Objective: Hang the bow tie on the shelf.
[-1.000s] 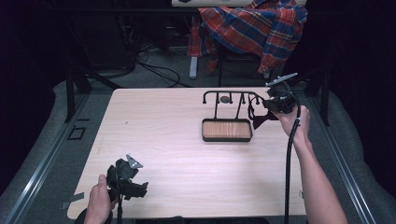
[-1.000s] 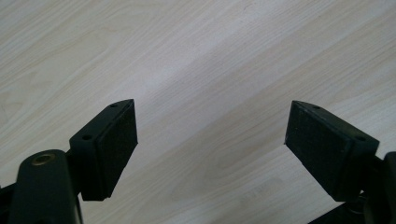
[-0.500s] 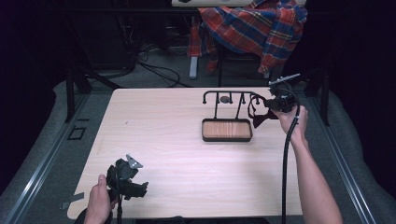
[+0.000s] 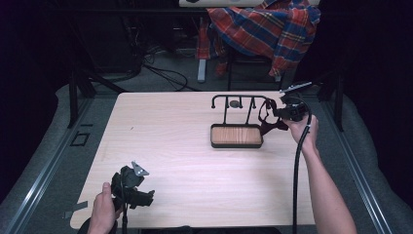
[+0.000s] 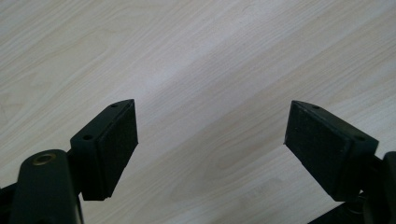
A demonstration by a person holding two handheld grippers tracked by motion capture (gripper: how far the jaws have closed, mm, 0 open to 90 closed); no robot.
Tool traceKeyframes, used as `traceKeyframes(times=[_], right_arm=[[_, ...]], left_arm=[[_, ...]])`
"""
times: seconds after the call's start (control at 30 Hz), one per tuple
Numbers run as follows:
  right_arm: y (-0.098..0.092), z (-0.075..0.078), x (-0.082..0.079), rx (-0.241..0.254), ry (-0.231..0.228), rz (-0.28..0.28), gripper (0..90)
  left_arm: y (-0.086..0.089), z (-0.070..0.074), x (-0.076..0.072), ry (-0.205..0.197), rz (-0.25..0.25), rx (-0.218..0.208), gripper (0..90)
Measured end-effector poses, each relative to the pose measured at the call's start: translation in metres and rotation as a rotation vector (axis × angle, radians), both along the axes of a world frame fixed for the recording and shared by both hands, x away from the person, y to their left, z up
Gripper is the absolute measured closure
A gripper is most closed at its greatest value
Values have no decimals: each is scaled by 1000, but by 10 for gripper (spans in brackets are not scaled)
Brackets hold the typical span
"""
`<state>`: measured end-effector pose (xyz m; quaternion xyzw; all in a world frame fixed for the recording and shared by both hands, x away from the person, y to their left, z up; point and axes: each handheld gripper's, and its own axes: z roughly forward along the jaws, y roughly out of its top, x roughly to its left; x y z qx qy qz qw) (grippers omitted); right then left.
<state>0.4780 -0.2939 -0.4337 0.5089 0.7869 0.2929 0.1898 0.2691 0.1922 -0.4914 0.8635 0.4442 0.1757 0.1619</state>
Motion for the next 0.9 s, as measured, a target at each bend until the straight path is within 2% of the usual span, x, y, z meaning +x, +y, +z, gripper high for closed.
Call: traceKeyframes(times=[0.23, 0.4, 0.63, 0.9], right_arm=[[3, -8, 0, -14, 25, 15, 884], [3, -12, -1, 6, 28, 31, 883], [0, -18, -1, 23, 55, 40, 882], [4, -23, -1, 9, 61, 57, 860]], left_arm=[[0, 0, 0, -1, 1, -2, 174], [0, 0, 0, 0, -2, 0, 174], [0, 0, -1, -1, -2, 1, 174], [0, 0, -1, -2, -3, -2, 173]])
